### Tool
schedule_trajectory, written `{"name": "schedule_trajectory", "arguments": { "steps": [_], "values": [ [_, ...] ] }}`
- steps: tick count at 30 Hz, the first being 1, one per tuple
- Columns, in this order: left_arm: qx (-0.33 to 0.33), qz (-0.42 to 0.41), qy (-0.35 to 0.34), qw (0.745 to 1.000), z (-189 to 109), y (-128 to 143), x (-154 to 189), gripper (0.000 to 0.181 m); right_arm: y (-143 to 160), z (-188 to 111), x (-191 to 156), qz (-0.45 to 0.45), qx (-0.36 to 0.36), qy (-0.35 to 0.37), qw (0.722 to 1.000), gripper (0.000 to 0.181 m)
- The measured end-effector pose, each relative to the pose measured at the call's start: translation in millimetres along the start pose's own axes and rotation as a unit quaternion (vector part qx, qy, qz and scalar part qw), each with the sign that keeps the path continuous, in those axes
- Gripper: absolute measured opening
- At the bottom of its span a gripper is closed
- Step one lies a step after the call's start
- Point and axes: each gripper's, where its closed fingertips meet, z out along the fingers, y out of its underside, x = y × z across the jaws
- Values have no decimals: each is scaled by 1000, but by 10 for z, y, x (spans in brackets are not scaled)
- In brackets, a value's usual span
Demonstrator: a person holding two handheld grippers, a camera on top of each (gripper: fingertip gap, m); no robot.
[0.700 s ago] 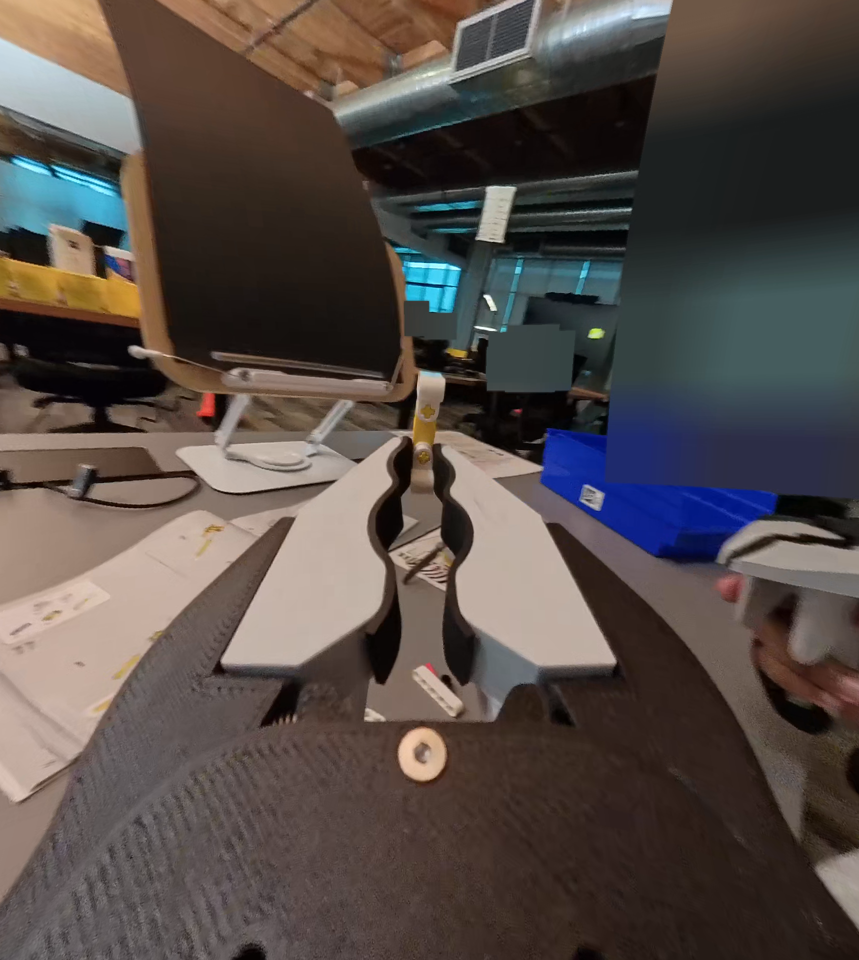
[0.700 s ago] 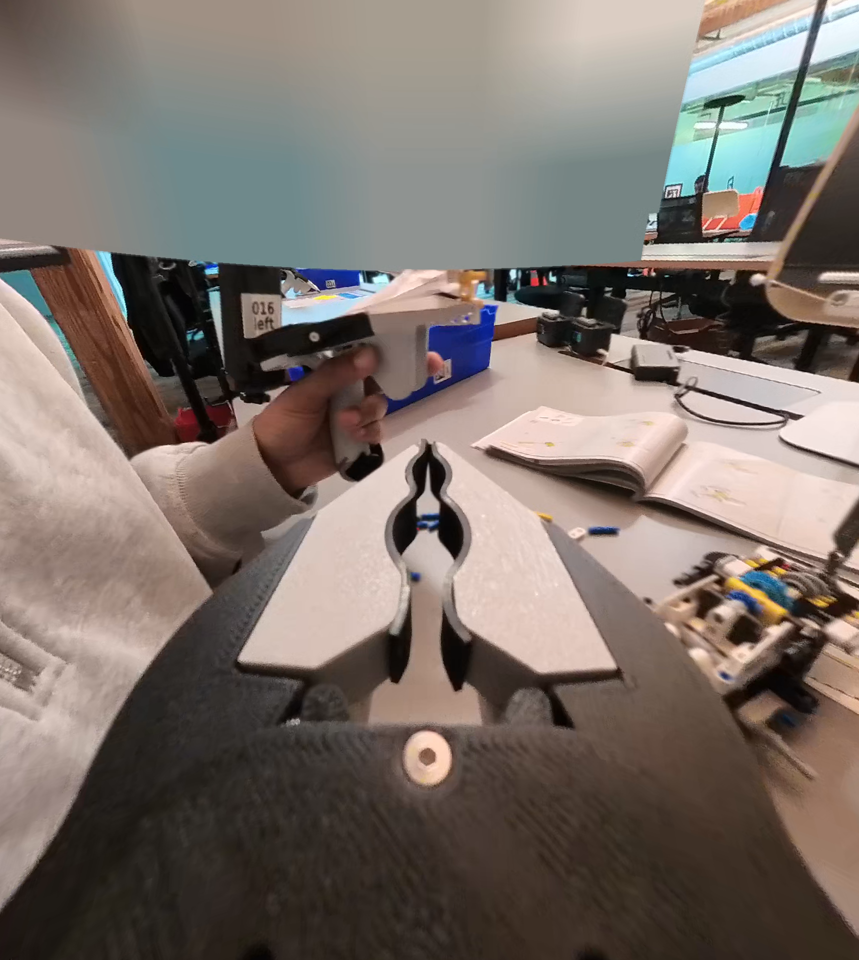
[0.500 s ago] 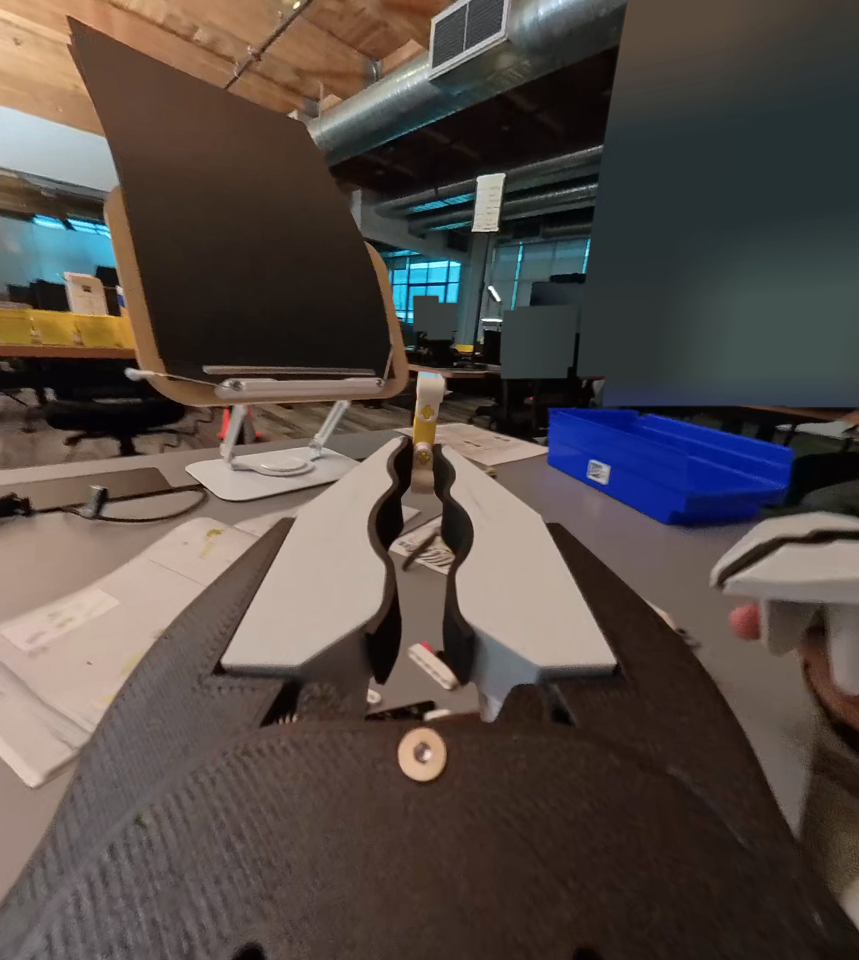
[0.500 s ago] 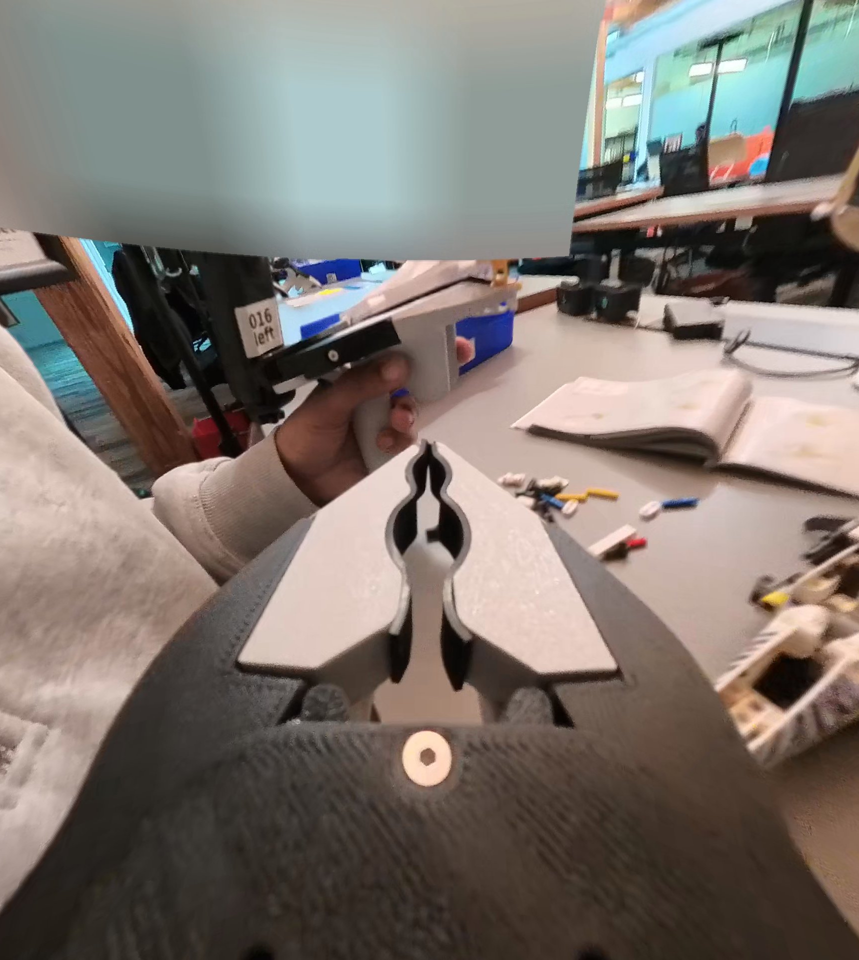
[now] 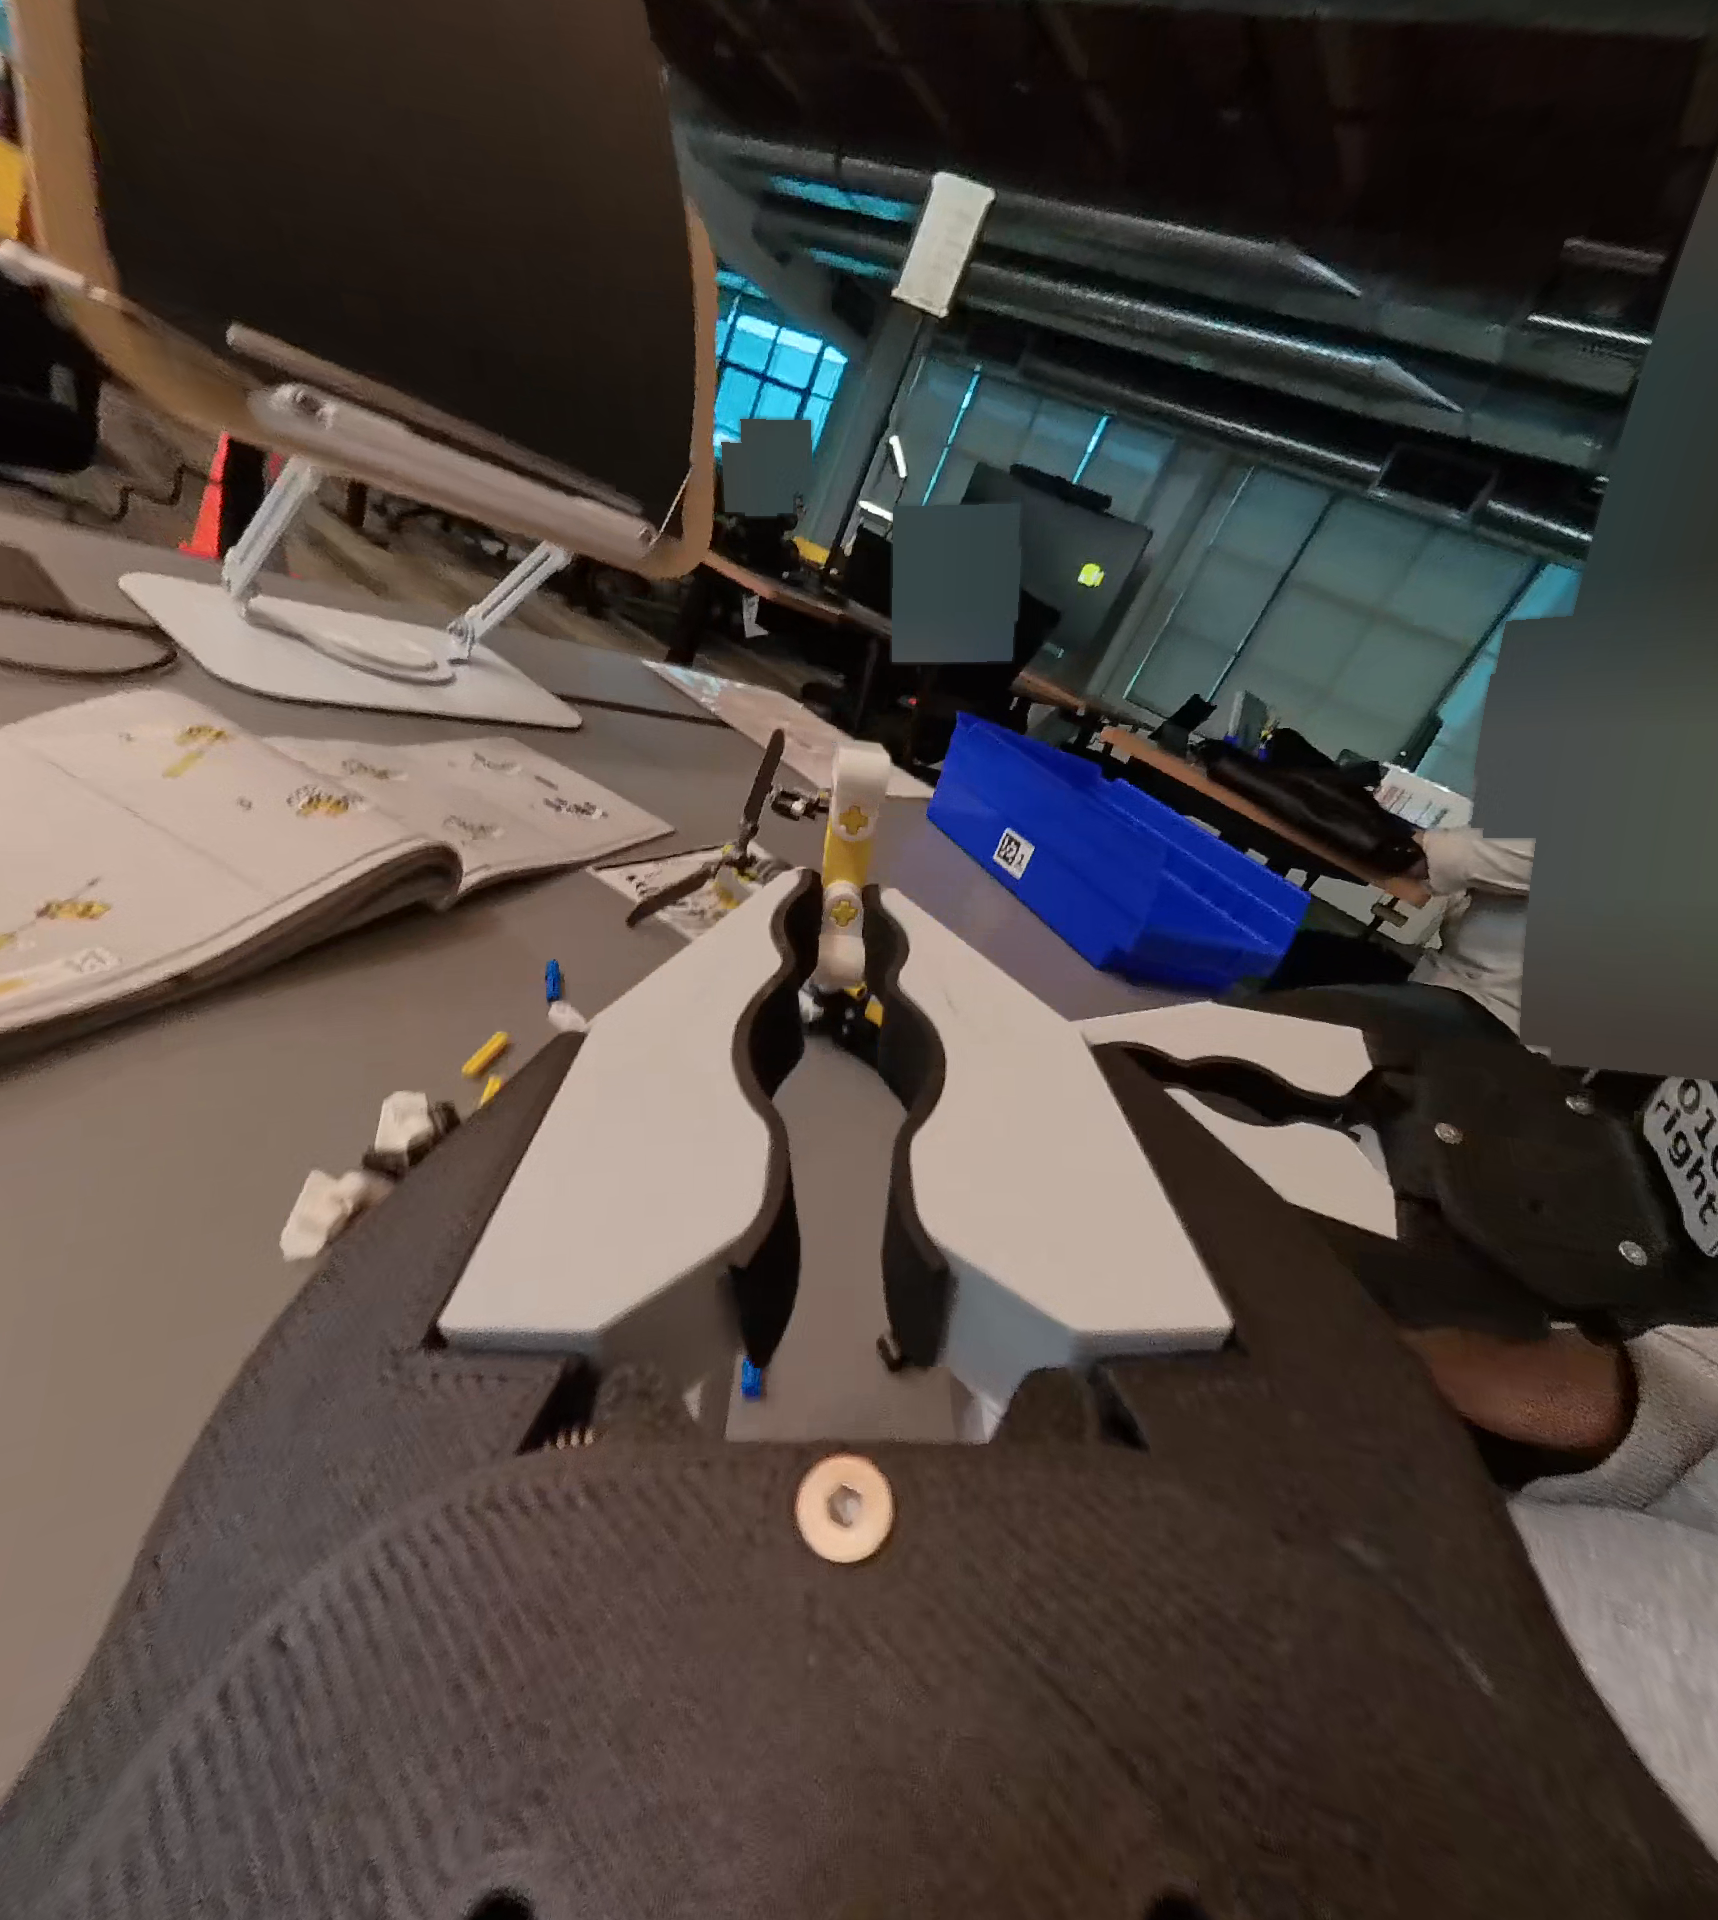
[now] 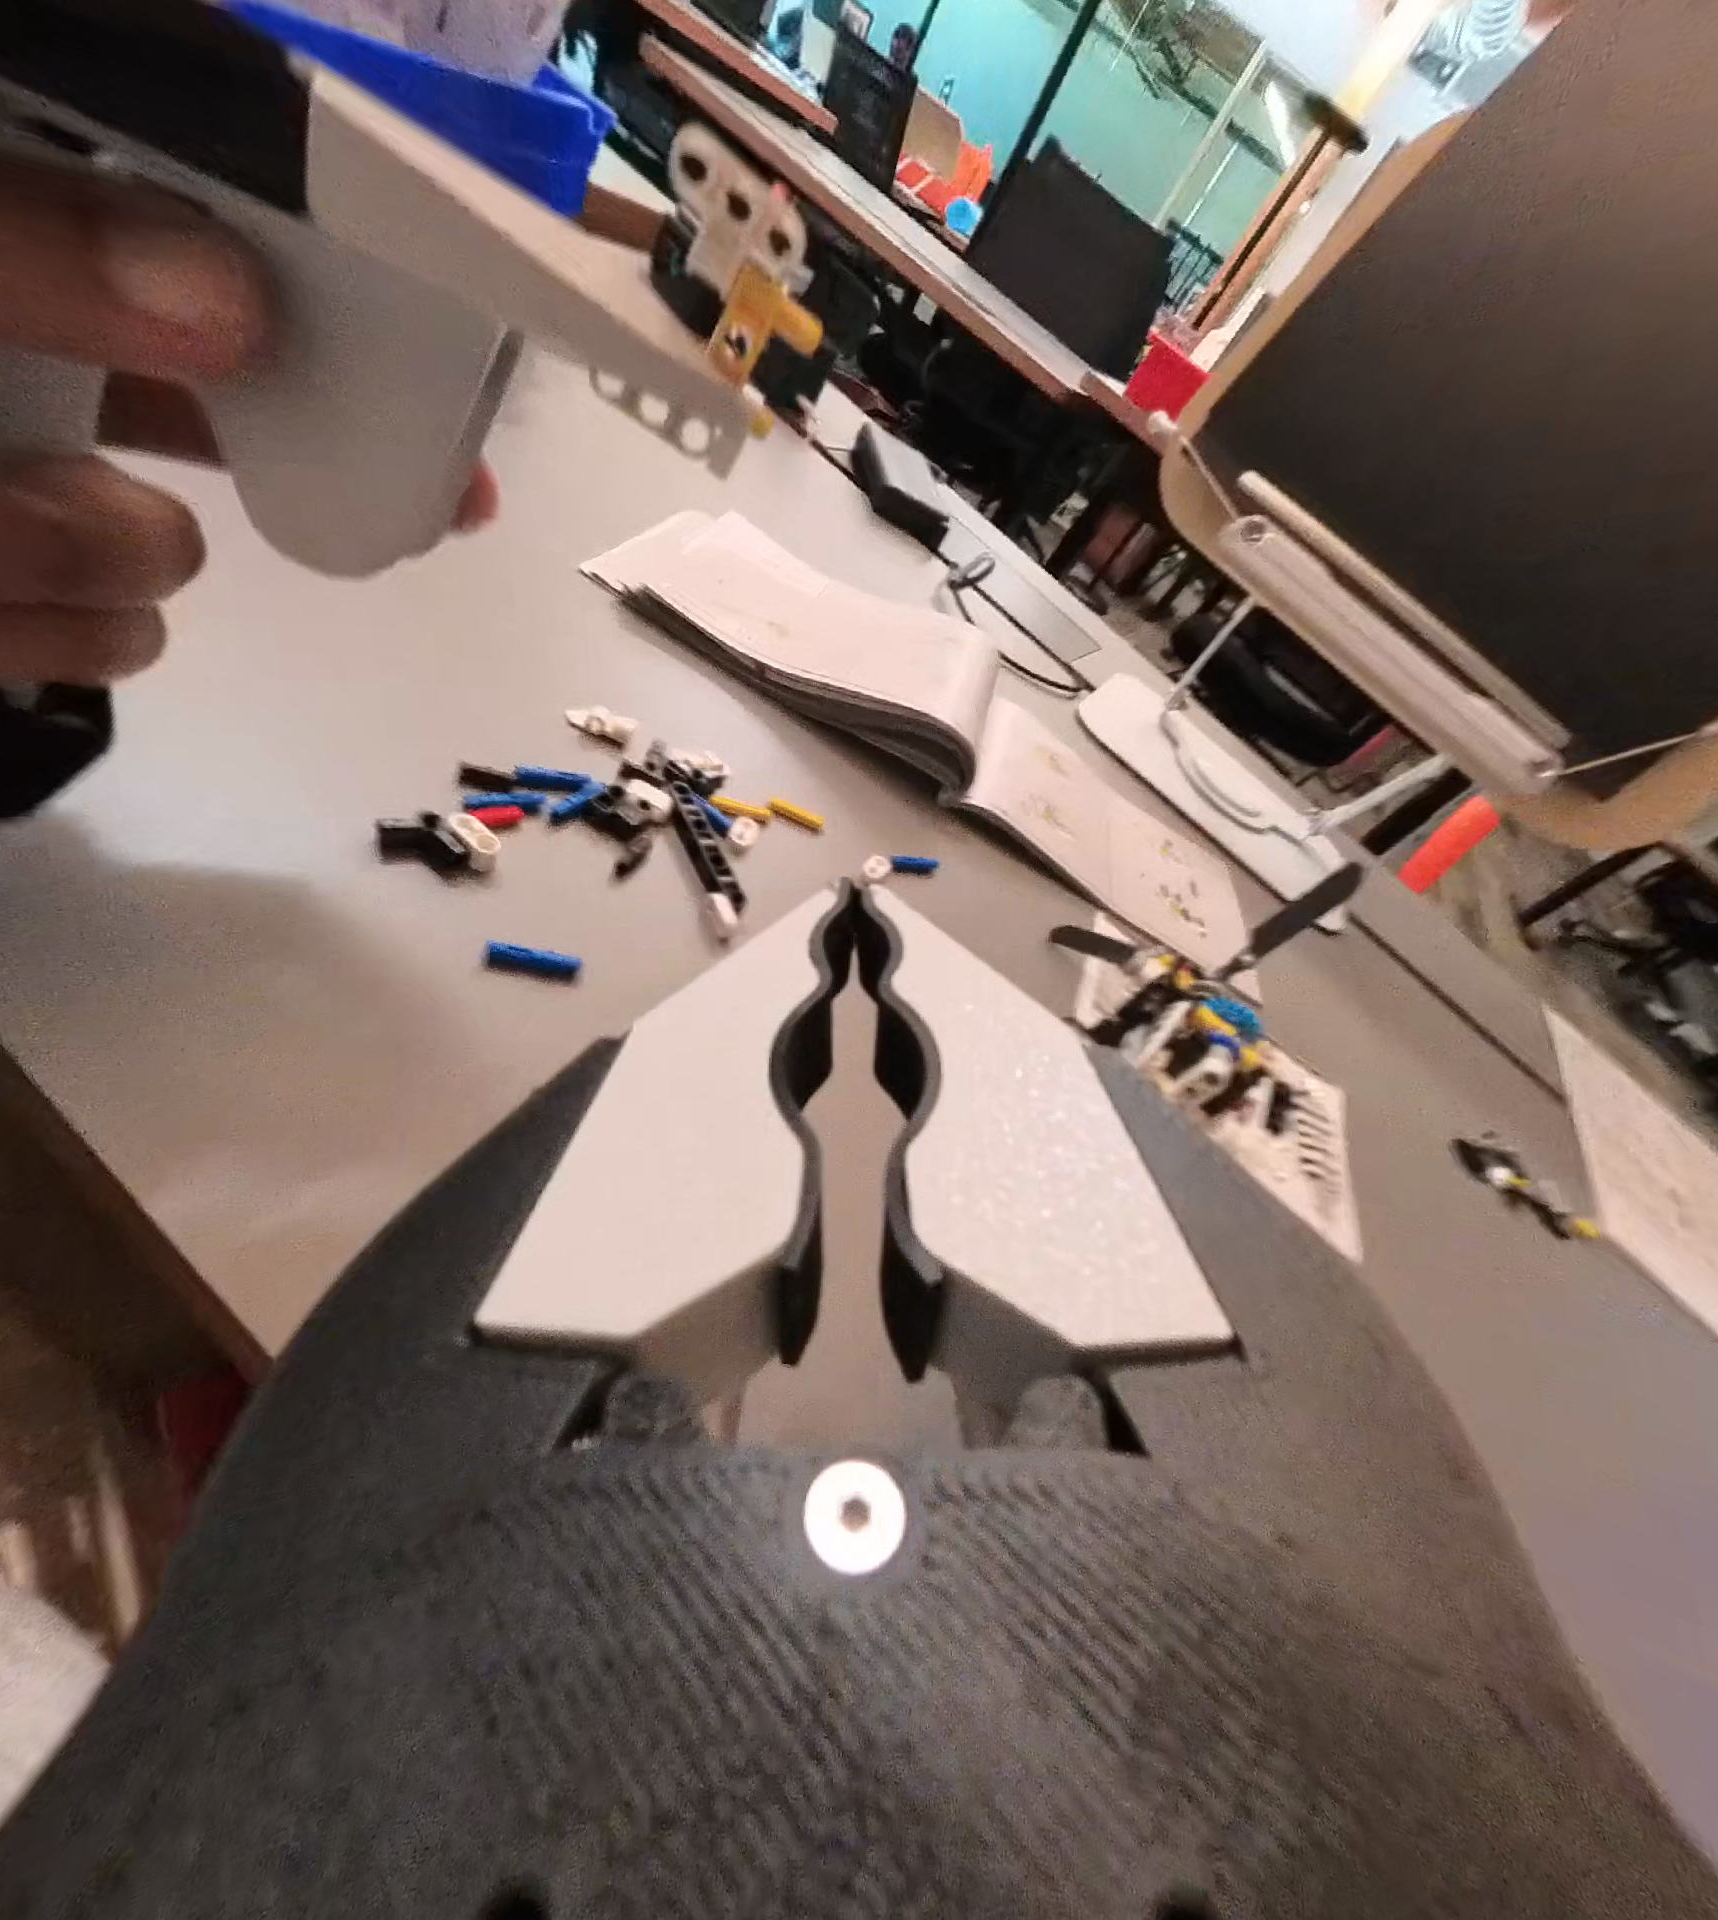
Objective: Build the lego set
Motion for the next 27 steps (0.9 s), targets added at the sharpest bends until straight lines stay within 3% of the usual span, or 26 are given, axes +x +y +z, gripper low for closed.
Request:
{"name": "schedule_trajectory", "arguments": {
  "steps": [3, 8, 12, 15, 19, 25, 27],
  "values": [
    [-4, -31, -1, 1000, -101, 103, -28, 4, 25, 49, -294, 77, -21, -81, 994, 0],
    [-12, -11, -23, 1000, -169, 191, -108, 4, 125, 189, -238, 72, -57, -68, 993, 0],
    [-8, -70, -31, 997, -197, 239, -266, 4, 336, 326, -257, 62, -123, -81, 987, 10],
    [18, -118, -15, 993, -245, 177, -324, 4, 420, 424, -303, 109, -151, -111, 976, 15],
    [22, -122, -5, 992, -247, 168, -316, 4, 475, 587, -359, 153, -183, -140, 961, 22],
    [32, -136, 17, 990, -262, 144, -297, 4, 565, 802, -429, 153, -223, -153, 950, 20],
    [34, -140, 19, 989, -268, 139, -301, 4, 545, 803, -449, 162, -222, -161, 948, 4]
  ]
}}
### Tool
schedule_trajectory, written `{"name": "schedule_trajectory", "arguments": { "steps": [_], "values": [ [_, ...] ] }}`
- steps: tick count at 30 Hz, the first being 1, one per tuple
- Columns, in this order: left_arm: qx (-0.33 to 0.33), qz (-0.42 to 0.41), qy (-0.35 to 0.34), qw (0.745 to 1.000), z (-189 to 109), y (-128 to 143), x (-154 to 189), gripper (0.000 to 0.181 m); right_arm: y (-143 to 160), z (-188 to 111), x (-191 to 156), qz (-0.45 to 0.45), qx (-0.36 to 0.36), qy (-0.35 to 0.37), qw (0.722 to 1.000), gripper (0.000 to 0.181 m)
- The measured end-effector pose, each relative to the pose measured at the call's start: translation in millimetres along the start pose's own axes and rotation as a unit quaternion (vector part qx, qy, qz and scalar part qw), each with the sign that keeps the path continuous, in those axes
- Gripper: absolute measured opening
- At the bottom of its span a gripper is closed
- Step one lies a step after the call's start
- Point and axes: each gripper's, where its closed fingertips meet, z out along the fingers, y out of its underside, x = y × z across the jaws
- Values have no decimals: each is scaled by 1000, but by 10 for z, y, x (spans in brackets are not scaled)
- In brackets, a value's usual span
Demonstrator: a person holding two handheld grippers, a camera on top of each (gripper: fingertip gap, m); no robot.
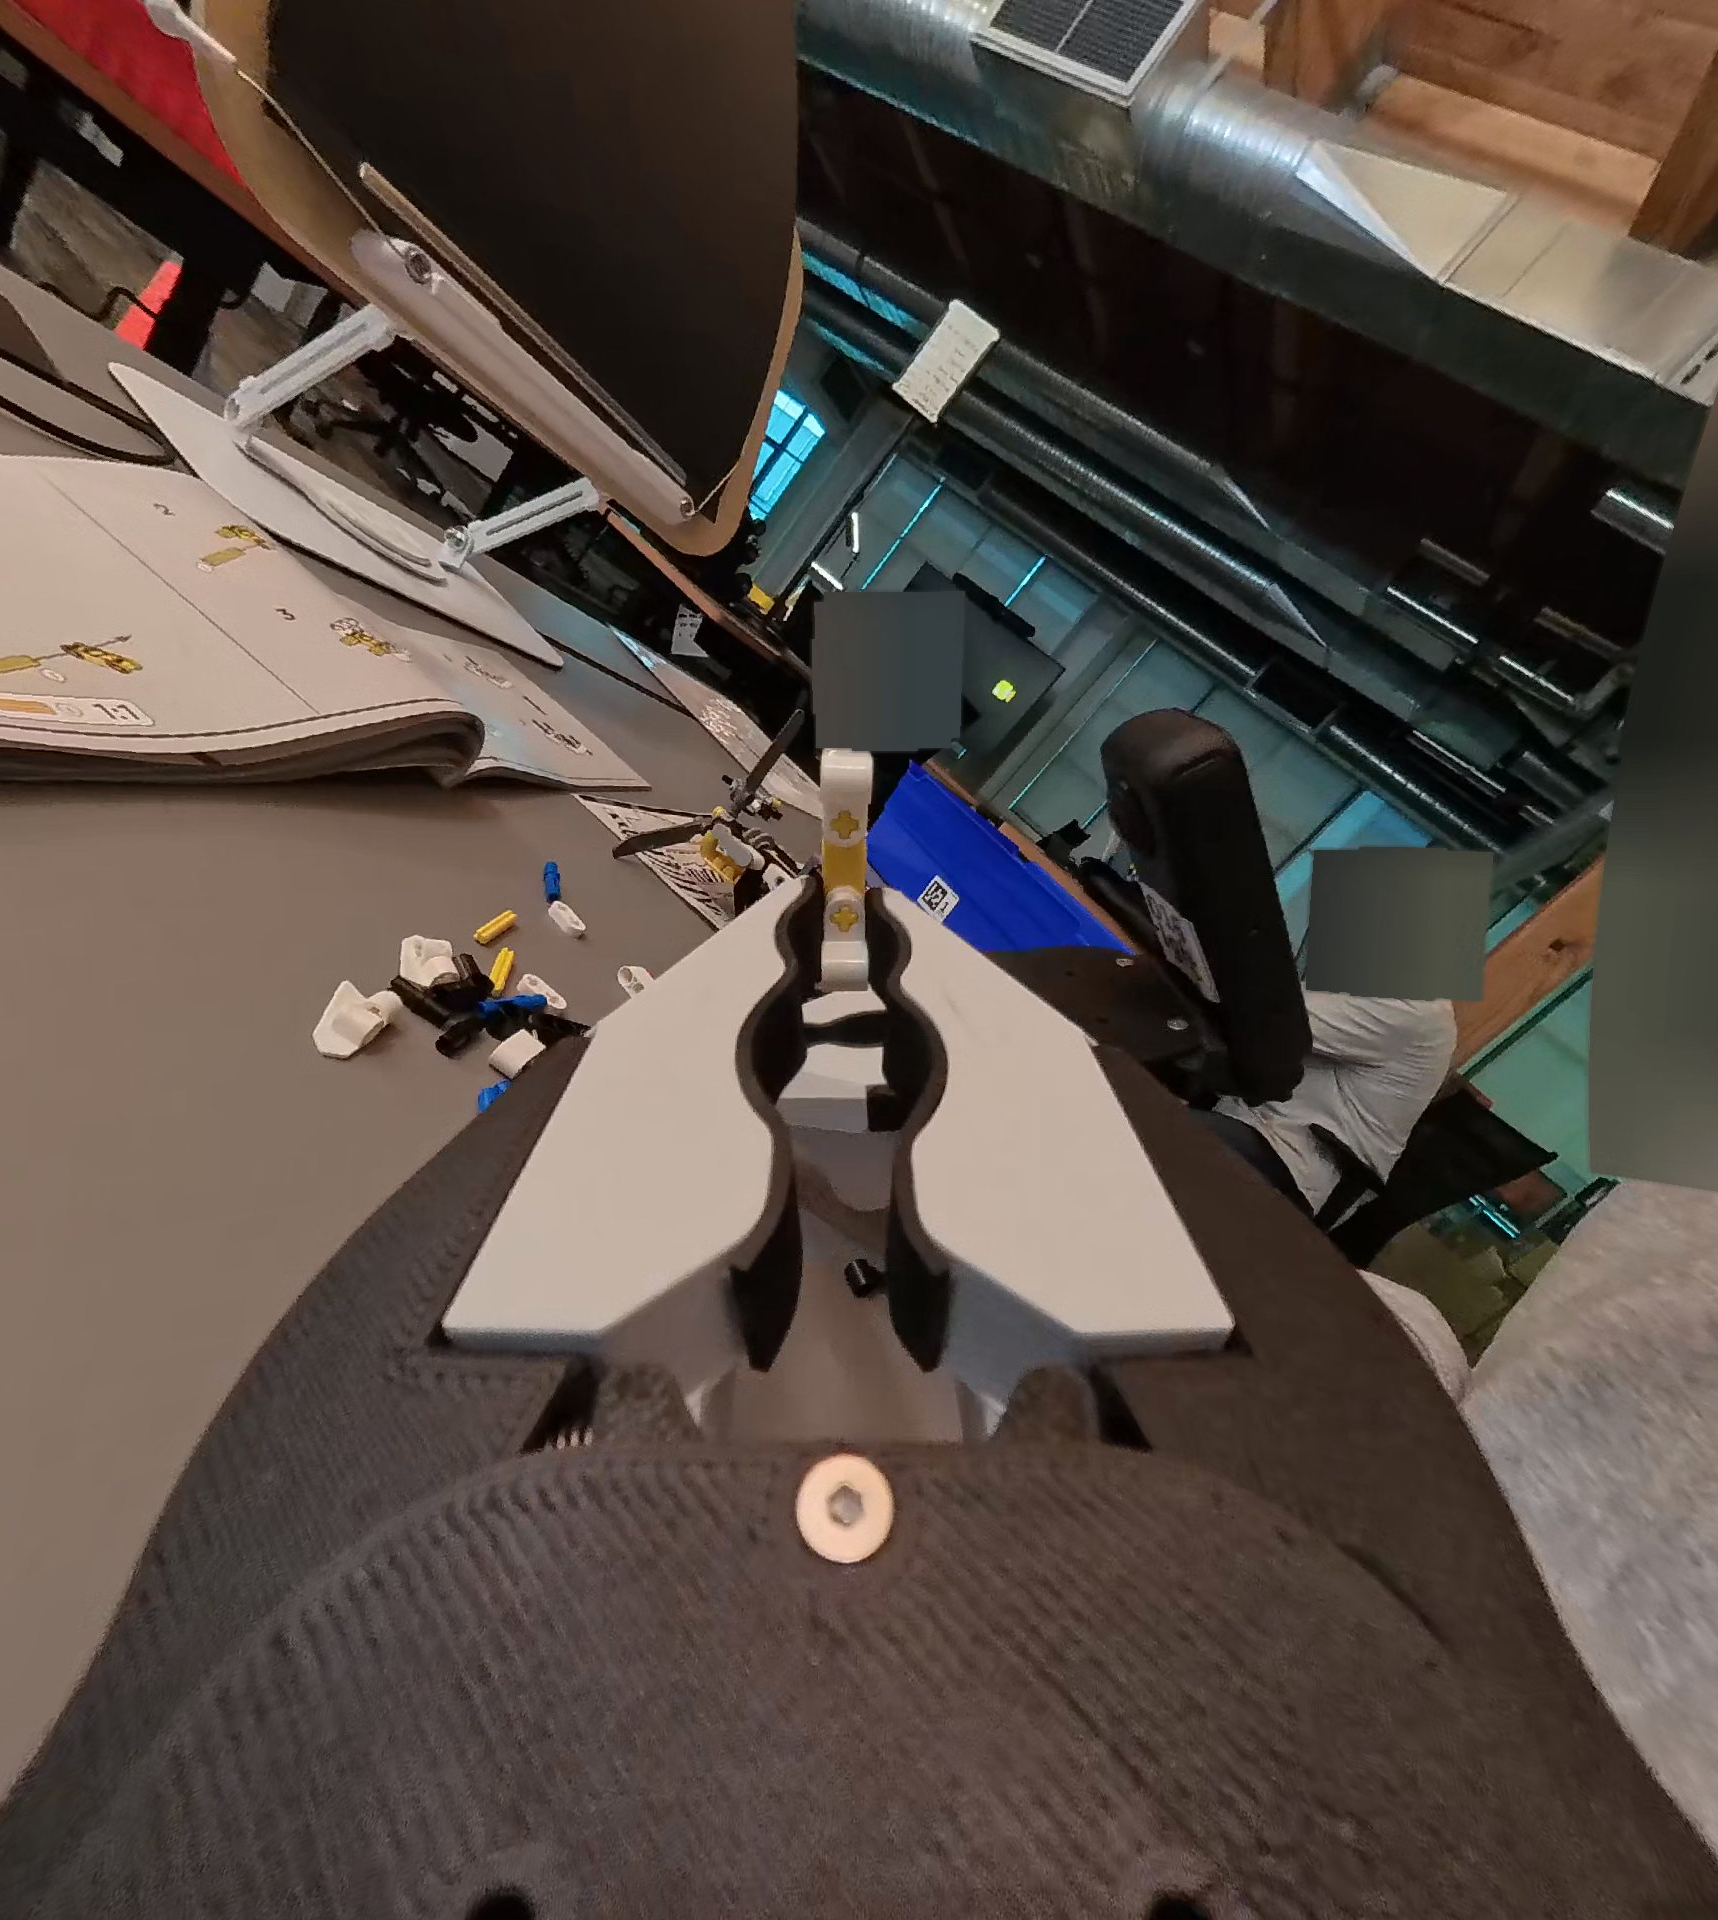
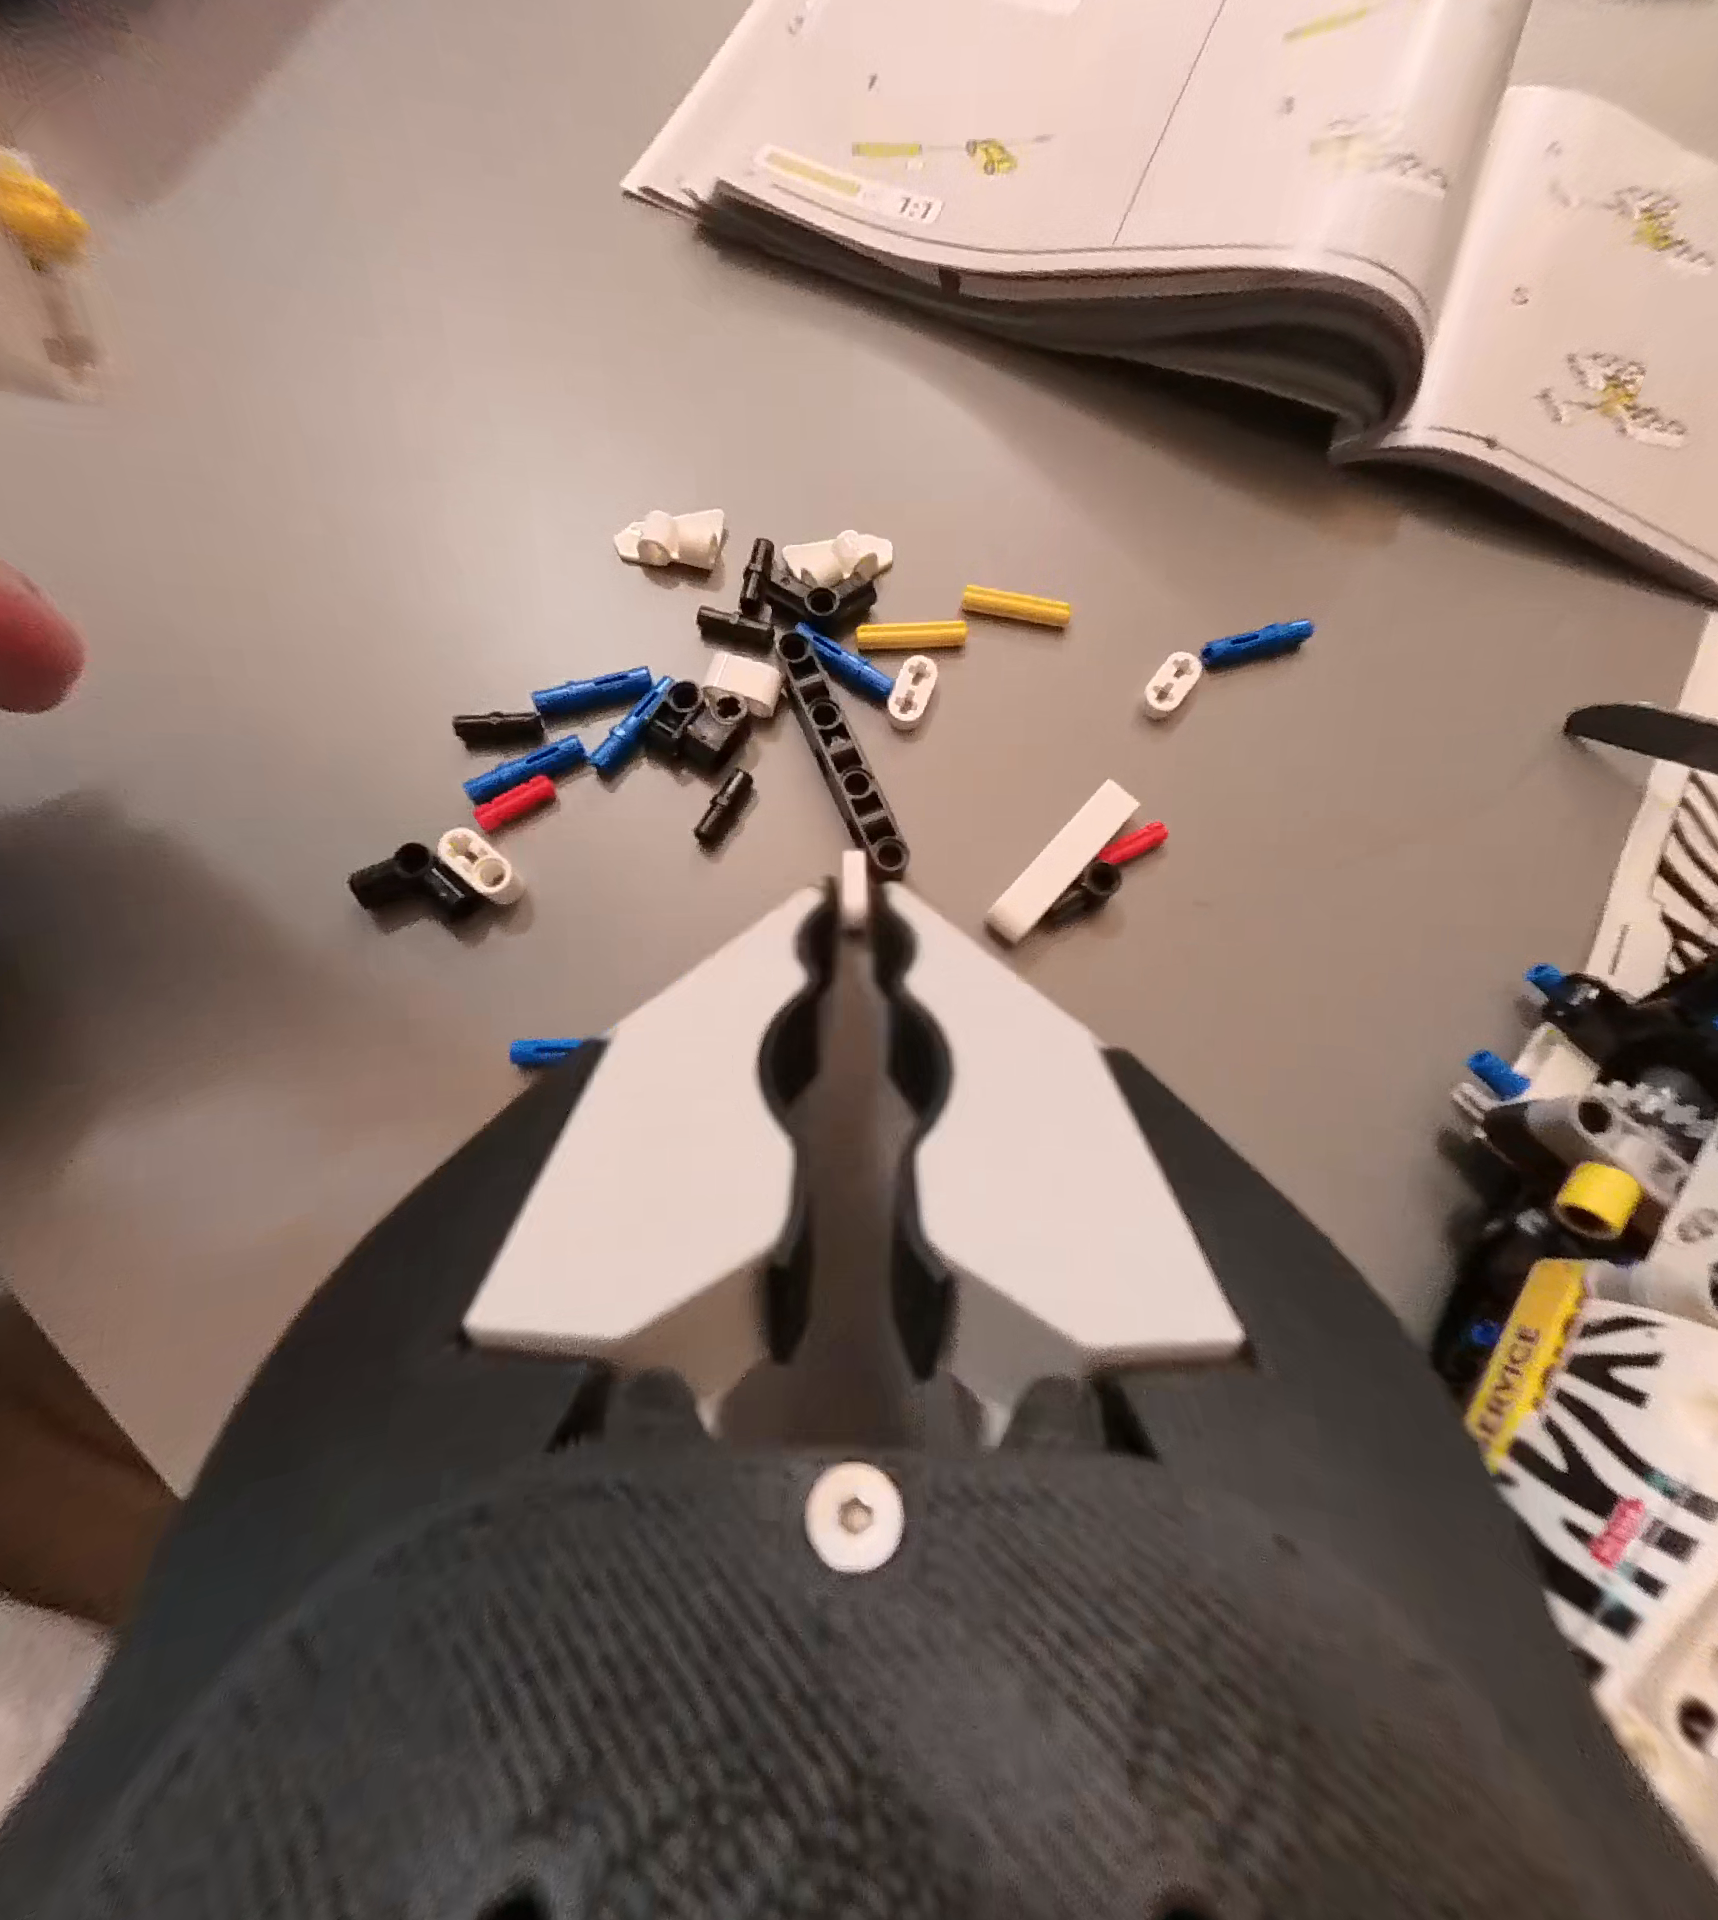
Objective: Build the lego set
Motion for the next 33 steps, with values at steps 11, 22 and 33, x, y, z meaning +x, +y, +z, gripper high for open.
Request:
{"name": "schedule_trajectory", "arguments": {
  "steps": [11, 22, 33],
  "values": [
    [-5, 8, -1, 1000, 4, 23, 15, 4, 531, -624, -43, -167, -74, 65, 981, 2],
    [-12, 15, -7, 1000, 15, 49, 14, 4, 1022, -1117, -74, -290, -130, 90, 944, 9],
    [-14, 12, -1, 1000, 15, 57, 19, 4, 999, -1071, -10, -94, -84, 29, 992, 13]
  ]
}}
